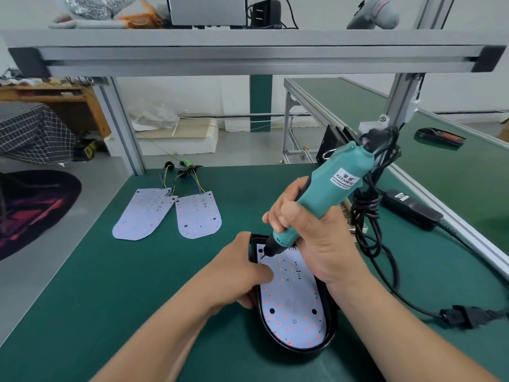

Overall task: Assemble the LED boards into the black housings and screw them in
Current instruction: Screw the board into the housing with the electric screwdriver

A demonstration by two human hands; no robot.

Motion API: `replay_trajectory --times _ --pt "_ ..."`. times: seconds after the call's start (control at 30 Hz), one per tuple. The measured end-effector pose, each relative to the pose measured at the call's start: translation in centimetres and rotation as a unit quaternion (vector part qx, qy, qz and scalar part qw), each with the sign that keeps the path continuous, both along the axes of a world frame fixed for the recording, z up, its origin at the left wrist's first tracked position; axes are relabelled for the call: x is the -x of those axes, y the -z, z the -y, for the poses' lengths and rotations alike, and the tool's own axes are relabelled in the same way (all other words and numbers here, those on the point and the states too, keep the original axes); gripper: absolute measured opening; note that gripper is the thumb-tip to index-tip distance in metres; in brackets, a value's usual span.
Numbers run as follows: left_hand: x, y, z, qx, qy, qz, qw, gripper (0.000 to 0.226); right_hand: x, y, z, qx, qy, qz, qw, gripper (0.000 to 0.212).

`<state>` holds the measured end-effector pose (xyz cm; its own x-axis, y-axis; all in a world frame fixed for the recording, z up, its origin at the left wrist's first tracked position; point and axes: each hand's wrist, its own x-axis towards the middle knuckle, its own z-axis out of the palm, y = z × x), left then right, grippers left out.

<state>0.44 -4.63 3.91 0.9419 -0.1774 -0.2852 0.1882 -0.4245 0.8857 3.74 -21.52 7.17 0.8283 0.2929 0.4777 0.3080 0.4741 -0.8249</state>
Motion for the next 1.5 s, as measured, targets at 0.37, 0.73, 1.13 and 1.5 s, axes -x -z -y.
replay_trajectory --times 0.37,0.73,1.13,1.5 --pt "0.3 -0.1 -0.1 0.025 0.007 -0.013 1.0 0.042 -0.4 0.0 1.6 -0.054 0.008 0.003 0.998 0.049" --pt "-0.5 -0.6 -1.3 0.087 -0.008 -0.005 0.996 0.051 -3.2 -0.3 9.7 -0.026 0.151 -0.201 0.967 0.038" --pt "-1.0 -1.0 -2.5 0.067 -0.028 -0.023 0.997 0.017 -4.0 1.4 19.1 0.539 0.352 -0.163 0.748 0.018" --pt "-1.8 -0.9 -4.6 0.228 -0.174 -0.103 0.952 0.024 -3.2 1.4 17.5 0.705 0.36 -0.099 0.603 0.031"
